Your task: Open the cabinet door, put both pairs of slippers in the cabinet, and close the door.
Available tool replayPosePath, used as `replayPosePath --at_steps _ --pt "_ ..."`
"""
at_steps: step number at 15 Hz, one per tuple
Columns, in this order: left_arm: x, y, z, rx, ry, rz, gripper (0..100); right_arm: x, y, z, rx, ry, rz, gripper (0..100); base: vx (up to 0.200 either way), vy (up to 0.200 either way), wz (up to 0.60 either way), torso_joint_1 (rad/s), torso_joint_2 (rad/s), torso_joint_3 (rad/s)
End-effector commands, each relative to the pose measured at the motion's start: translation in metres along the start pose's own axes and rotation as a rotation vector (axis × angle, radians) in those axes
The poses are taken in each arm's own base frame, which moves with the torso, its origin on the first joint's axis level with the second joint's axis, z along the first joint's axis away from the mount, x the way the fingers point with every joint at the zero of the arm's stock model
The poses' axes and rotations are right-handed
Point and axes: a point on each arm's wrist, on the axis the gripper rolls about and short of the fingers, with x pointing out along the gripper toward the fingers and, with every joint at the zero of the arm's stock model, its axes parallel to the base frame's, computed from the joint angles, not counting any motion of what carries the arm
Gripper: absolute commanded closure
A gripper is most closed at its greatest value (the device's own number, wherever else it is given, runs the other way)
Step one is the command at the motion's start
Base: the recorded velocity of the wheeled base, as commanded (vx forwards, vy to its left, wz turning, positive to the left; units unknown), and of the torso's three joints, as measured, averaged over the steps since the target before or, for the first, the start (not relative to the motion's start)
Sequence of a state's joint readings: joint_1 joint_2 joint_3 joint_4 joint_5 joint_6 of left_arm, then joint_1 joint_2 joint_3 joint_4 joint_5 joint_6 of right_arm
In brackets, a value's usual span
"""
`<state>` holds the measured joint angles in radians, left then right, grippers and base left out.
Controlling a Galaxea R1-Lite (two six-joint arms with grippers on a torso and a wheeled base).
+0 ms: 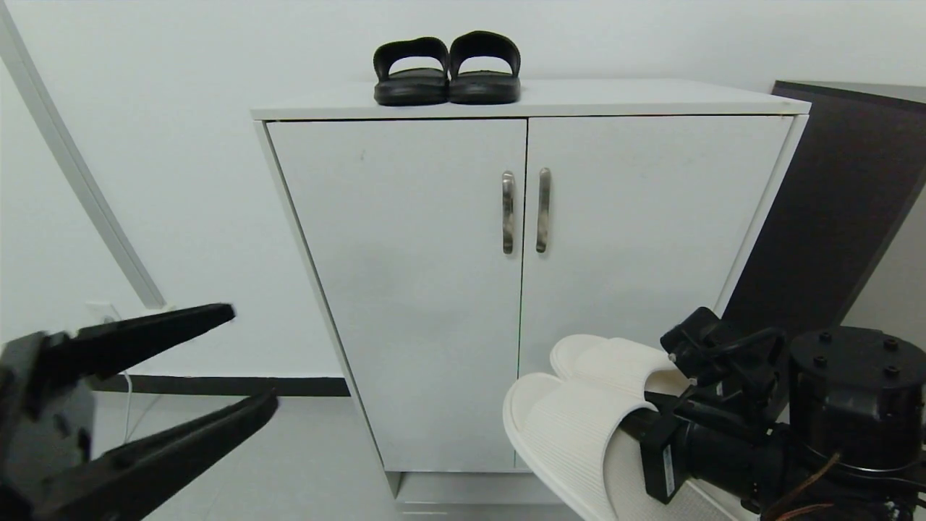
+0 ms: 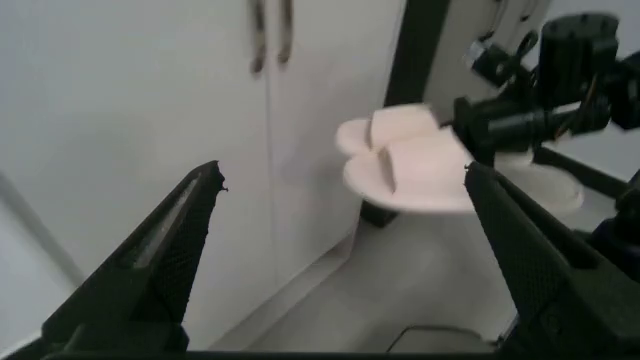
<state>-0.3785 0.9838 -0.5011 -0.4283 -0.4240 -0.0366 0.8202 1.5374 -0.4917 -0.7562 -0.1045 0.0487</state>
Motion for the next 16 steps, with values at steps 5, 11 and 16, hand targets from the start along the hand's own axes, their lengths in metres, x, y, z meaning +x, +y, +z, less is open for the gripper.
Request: replayPosePath --at_steps 5,11,16 --pt "0.142 -0.030 0.020 -0.054 0.028 -0.200 0 0.005 0.000 -0.004 0.000 0.020 0.001 100 0.000 0.000 0.00 0.000 0.00 0.000" --pt "0.217 -0.033 0.037 -0.151 0.013 -0.340 0 0.007 0.000 -0.006 0.001 0.031 -0.005 100 0.000 0.000 0.00 0.000 0.00 0.000" --pt "0.224 -0.024 0.053 -0.251 0.023 -0.440 0 0.007 -0.001 -0.006 0.004 0.029 -0.007 100 0.000 0.000 0.00 0.000 0.00 0.000"
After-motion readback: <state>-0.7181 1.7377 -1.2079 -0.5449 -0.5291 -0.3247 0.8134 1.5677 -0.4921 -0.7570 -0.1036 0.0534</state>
